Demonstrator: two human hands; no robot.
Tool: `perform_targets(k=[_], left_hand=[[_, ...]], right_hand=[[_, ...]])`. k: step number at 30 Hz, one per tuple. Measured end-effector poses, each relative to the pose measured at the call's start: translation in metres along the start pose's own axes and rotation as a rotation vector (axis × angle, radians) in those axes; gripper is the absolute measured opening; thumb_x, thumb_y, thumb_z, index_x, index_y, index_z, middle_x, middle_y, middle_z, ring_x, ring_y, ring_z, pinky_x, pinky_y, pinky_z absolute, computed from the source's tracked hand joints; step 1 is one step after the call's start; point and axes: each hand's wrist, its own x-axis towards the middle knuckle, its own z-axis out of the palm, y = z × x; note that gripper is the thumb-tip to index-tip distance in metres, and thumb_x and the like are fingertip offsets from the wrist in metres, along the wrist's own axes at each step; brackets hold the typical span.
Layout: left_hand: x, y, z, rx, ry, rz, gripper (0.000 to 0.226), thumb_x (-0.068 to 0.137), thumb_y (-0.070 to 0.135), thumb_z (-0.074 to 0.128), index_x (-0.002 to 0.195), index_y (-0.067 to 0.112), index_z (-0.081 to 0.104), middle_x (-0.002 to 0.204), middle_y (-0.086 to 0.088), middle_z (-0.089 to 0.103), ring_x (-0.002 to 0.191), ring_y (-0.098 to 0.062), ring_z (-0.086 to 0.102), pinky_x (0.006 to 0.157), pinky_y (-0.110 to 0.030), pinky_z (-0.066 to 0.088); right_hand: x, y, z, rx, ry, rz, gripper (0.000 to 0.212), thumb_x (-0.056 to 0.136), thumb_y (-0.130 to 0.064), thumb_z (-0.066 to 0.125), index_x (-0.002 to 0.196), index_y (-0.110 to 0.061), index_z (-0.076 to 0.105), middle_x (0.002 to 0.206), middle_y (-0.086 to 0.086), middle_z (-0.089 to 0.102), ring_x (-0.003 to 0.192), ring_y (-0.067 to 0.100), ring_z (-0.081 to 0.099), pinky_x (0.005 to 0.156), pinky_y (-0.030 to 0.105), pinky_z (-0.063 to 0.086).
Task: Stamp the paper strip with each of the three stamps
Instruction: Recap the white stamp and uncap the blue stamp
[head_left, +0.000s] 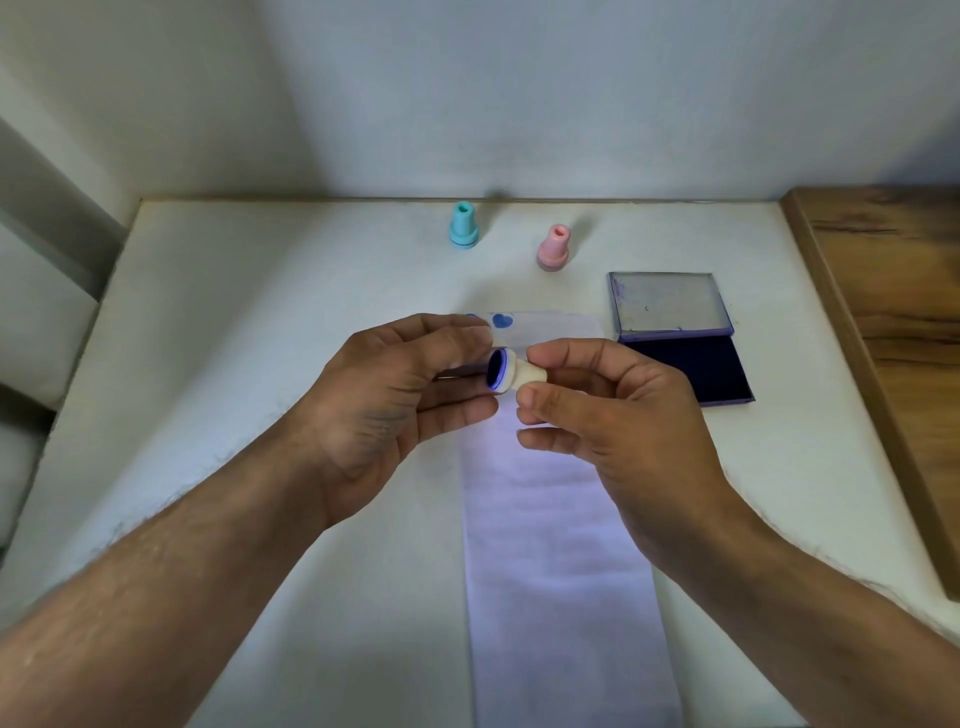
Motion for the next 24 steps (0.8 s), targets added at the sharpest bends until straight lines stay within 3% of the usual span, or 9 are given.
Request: perform_targets(k=[7, 13, 18, 24], left_hand=[[0.0001, -0.0014, 0.001, 0.036, -0.089, 0.004, 0.023, 0.093, 0.018, 0.058, 0.108, 0.01, 0.073, 0.101, -0.009, 0.077, 0.094, -0.02, 0.073, 0.083, -0.031, 0.059], [0.0, -0.0026, -0.0016, 0.045, -0.135, 0.006, 0.026, 0.092, 0.013, 0.058, 0.115, 0.009, 0.068, 0.109, -0.01, 0.075, 0.102, -0.022, 0.071, 0.086, -0.033, 0.058], [-0.0005, -0.0026, -0.0019, 0.059, -0.156, 0.022, 0.026, 0.093, 0.009, 0.057, 0.117, 0.009, 0.067, 0.107, -0.009, 0.075, 0.1, -0.02, 0.072, 0.084, -0.032, 0.058], [-0.0004, -0.0023, -0.0047, 0.068, -0.152, 0.048, 0.026, 0.091, 0.005, 0.057, 0.114, 0.006, 0.068, 0.105, -0.011, 0.076, 0.1, -0.022, 0.072, 0.084, -0.032, 0.058]], right_hand=[[0.0021, 0.0044, -0.0011, -0.077, 0.042, -0.085, 0.02, 0.077, -0.005, 0.077, 0.088, -0.021, 0.076, 0.082, 0.001, 0.076, 0.069, 0.019, 0.071, 0.062, 0.033, 0.061], [-0.0025, 0.0039, 0.0005, -0.387, 0.162, -0.305, 0.02, 0.077, -0.019, 0.078, 0.084, -0.037, 0.071, 0.085, -0.022, 0.071, 0.073, 0.009, 0.068, 0.06, 0.03, 0.061], [-0.0056, 0.0009, -0.0006, -0.543, 0.177, -0.46, 0.02, 0.078, -0.019, 0.078, 0.087, -0.036, 0.071, 0.078, -0.027, 0.065, 0.073, -0.003, 0.062, 0.052, 0.005, 0.046], [-0.0042, 0.0032, -0.0024, -0.676, 0.186, -0.585, 0.021, 0.076, -0.022, 0.081, 0.093, -0.032, 0.074, 0.072, -0.031, 0.058, 0.07, 0.003, 0.06, 0.057, 0.008, 0.049]])
